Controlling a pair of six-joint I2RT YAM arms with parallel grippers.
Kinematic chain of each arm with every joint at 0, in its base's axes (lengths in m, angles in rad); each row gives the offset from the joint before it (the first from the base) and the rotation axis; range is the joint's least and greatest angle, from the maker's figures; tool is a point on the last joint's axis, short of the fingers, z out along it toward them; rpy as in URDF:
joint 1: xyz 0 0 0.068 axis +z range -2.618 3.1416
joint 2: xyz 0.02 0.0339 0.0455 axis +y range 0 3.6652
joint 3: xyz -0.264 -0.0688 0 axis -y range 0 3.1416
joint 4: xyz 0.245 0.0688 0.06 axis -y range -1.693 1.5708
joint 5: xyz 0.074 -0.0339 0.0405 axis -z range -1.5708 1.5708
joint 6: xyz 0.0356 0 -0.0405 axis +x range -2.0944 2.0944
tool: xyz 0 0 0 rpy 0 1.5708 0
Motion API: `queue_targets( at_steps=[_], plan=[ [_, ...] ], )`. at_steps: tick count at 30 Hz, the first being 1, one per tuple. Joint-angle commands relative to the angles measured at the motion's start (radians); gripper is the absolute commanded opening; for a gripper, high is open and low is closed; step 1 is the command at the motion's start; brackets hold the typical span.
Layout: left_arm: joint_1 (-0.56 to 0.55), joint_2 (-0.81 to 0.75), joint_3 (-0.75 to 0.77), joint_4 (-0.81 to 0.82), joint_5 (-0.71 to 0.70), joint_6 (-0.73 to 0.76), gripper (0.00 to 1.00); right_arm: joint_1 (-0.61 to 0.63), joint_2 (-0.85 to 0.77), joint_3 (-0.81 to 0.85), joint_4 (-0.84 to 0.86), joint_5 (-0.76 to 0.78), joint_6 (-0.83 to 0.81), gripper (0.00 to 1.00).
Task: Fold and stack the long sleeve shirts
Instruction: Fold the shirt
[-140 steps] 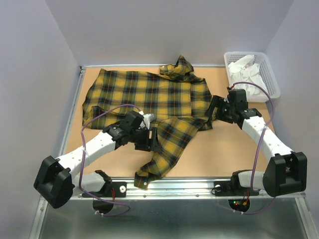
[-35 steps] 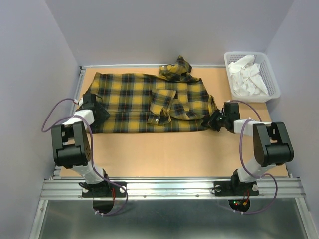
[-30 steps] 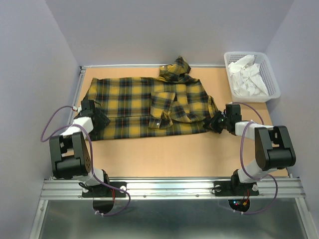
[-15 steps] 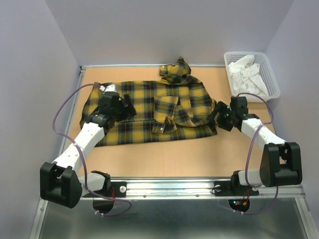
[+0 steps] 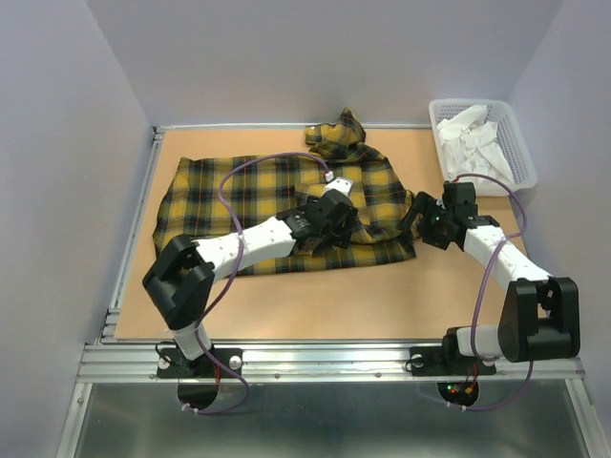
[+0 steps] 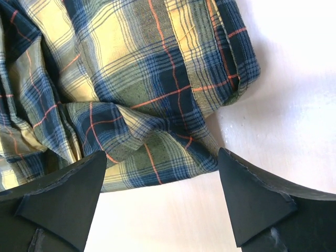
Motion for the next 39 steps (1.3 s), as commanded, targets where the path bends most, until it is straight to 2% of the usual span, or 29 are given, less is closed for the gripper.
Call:
queue_targets(
  at_steps=[1, 8, 9, 11, 13, 15, 16, 18, 19, 20, 24, 29, 39],
  plan=[
    [-0.031, 0.063, 0.097, -0.019, -0.115, 0.021, 0.77, -0.006, -0.049, 0.036, -0.008, 0.027, -0.017, 0.92],
    [-0.037, 0.169, 0.154, -0.102, -0.17, -0.025, 0.67, -0.006, -0.076, 0.017, -0.016, 0.03, -0.012, 0.92],
    [-0.037, 0.173, 0.154, -0.107, -0.169, -0.031, 0.62, -0.006, -0.076, 0.016, -0.014, 0.03, -0.012, 0.92],
    [-0.038, 0.181, 0.15, -0.11, -0.161, -0.044, 0.57, -0.006, -0.076, 0.016, -0.014, 0.027, -0.014, 0.92],
    [-0.037, 0.187, 0.147, -0.118, -0.161, -0.047, 0.42, -0.006, -0.076, 0.019, -0.013, 0.012, -0.02, 0.92],
    [-0.038, 0.2, 0.15, -0.128, -0.164, -0.053, 0.38, -0.006, -0.071, 0.022, -0.011, -0.023, -0.041, 0.92],
    [-0.037, 0.201, 0.151, -0.136, -0.164, -0.053, 0.28, -0.004, -0.062, 0.025, -0.011, -0.036, -0.049, 0.92],
    [-0.037, 0.203, 0.159, -0.139, -0.164, -0.053, 0.17, -0.004, -0.057, 0.033, -0.01, -0.068, -0.069, 0.92],
    [-0.037, 0.2, 0.162, -0.142, -0.166, -0.05, 0.06, -0.003, -0.054, 0.034, -0.008, -0.079, -0.075, 0.91],
    [-0.037, 0.192, 0.176, -0.148, -0.182, -0.042, 0.0, 0.003, -0.054, 0.039, -0.004, -0.097, -0.083, 0.91],
    [-0.019, 0.172, 0.24, -0.184, -0.25, 0.008, 0.0, 0.028, -0.051, 0.045, 0.019, -0.163, -0.103, 0.88],
    [0.035, 0.131, 0.327, -0.188, -0.265, 0.107, 0.0, 0.078, -0.046, 0.034, 0.075, -0.26, -0.127, 0.78],
    [0.081, 0.124, 0.504, -0.165, -0.31, 0.289, 0.0, 0.223, 0.053, 0.042, 0.214, -0.399, -0.118, 0.75]
  ],
)
